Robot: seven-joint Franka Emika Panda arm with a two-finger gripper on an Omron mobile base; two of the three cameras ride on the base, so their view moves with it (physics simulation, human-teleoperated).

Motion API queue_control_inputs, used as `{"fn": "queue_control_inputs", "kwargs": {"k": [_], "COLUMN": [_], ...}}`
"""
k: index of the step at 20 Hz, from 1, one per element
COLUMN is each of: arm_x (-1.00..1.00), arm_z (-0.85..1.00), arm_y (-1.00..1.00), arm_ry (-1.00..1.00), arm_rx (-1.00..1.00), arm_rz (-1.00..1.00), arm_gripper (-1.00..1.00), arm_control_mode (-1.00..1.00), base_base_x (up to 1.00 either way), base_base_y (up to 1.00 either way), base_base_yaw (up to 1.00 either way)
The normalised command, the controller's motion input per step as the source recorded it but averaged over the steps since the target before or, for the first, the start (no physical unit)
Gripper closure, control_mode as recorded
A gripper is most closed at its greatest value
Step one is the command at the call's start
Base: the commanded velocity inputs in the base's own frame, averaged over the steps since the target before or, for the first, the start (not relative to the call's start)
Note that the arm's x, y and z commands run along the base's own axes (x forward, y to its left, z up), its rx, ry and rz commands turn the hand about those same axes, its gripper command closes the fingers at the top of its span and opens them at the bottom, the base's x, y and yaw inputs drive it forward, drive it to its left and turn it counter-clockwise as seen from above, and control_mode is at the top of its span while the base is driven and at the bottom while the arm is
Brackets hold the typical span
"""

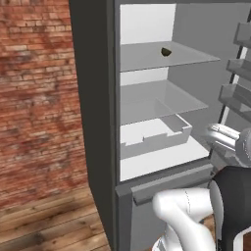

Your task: Pick up both kiwis from the fridge and place them inside the tupperware on the counter.

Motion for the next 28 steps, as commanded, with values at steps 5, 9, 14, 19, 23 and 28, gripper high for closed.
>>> {"fn": "queue_control_inputs", "kwargs": {"k": [5, 9, 14, 19, 23, 28], "arm_x": [0.00, 0.00, 0.00, 0.00, 0.51, 0.41], "arm_z": [0.00, 0.00, 0.00, 0.00, 0.31, 0.82], "arm_y": [0.00, 0.00, 0.00, 0.00, -0.18, -0.07], "arm_ry": [0.00, 0.00, 0.00, 0.00, 0.00, 0.00], "arm_rx": [0.00, 0.00, 0.00, 0.00, 0.01, -0.08], "arm_rz": [0.00, 0.00, 0.00, 0.00, 0.21, 0.04], "arm_gripper": [-1.00, -1.00, -1.00, -1.00, -1.00, -1.00], "arm_control_mode": [1.00, 1.00, 1.00, 1.00, -1.00, -1.00], "base_base_x": [0.56, 0.72, 0.76, 0.71, 0.17, 0.00], "base_base_y": [-0.40, -0.23, -0.21, -0.25, -0.07, 0.00], "base_base_yaw": [0.00, 0.08, 0.15, 0.23, 0.07, 0.00]}}
